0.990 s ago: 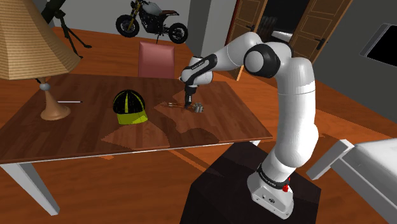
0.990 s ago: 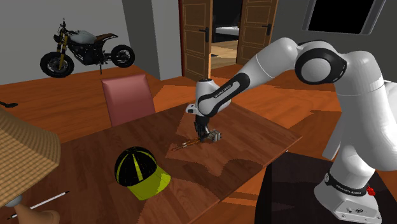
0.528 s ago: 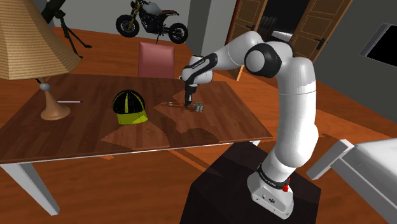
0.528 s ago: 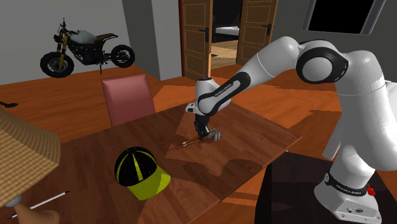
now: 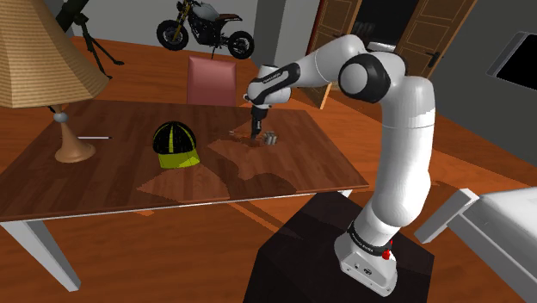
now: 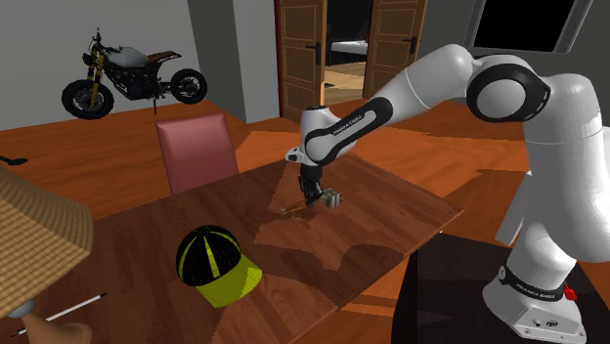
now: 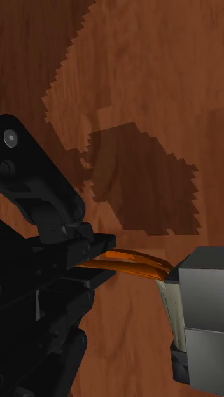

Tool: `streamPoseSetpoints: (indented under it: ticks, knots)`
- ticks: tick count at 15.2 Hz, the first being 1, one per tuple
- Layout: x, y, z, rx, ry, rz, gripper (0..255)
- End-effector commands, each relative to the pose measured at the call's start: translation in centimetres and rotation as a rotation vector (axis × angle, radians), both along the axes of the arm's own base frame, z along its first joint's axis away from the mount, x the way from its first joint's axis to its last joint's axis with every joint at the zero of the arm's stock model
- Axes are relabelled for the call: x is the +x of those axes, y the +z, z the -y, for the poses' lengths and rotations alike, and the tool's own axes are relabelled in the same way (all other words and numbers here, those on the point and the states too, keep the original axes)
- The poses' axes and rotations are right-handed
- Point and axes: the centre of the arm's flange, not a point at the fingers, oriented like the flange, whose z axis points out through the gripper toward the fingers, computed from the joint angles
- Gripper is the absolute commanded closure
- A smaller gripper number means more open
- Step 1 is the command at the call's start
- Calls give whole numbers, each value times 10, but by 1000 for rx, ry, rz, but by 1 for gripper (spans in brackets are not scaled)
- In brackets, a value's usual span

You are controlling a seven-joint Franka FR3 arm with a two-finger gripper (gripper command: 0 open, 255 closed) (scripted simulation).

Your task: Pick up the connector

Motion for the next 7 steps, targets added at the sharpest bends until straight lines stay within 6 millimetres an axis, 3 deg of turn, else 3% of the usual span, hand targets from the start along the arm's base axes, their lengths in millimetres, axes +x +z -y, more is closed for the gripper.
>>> streamPoseSetpoints:
  ticks: [1,5,7]
  knots:
    - [1,10,1,0,0,0,255]
    - [1,31,1,0,0,0,255]
    - [1,32,1,0,0,0,255]
